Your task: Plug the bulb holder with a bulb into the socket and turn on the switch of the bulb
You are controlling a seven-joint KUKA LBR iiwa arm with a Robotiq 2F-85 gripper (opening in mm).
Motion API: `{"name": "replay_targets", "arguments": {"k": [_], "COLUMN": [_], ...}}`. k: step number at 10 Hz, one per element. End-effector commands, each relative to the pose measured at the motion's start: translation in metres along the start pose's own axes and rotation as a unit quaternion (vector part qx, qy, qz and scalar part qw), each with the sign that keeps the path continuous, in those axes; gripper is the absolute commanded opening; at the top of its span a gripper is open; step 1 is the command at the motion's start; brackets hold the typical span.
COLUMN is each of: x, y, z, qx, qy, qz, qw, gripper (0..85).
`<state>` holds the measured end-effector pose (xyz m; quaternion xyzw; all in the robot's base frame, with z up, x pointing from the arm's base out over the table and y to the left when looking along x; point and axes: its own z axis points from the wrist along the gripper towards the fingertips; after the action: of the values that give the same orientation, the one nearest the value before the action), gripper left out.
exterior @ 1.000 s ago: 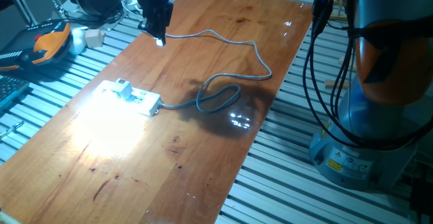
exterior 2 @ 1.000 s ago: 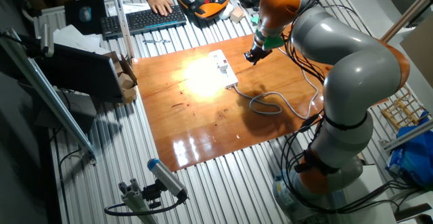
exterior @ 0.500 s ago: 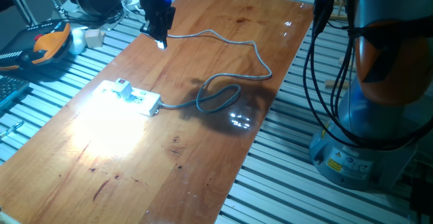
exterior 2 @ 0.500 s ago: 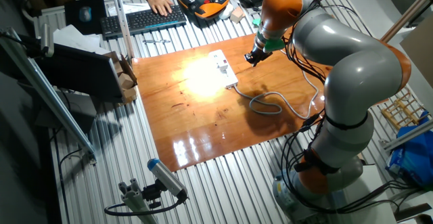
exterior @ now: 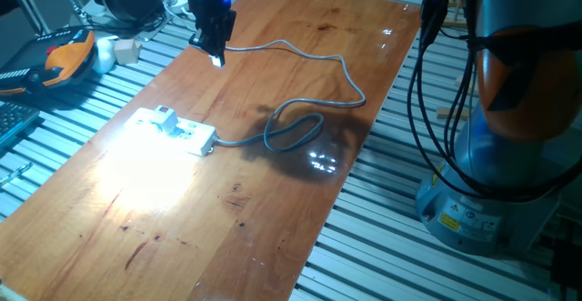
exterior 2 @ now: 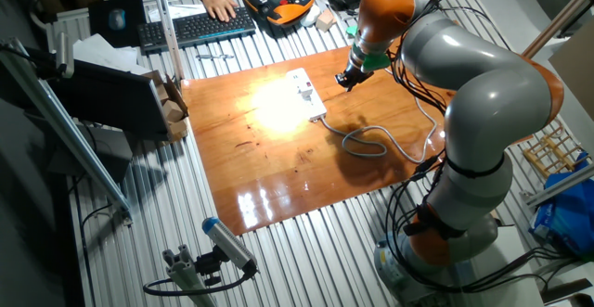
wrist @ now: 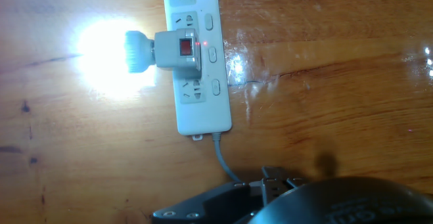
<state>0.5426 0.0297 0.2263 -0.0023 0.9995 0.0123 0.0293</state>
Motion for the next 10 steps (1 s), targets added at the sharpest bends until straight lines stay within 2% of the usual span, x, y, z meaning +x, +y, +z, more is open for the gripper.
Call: {"name": "replay_targets", "arguments": {"k": [1, 8, 10], "x": [0.0001, 0.0000, 0.0008], "y": [-0.0003, -0.0024, -0.0041], "z": [0.0003, -0.0006, 0.0002], "qx": [0.000, 0.002, 0.005], "qy": [-0.001, -0.003, -0.008], "qz": [0.000, -0.002, -0.003], "qw": [1.0000, 1.0000, 1.0000], "gripper": [0.0, 0.0, 0.0]}}
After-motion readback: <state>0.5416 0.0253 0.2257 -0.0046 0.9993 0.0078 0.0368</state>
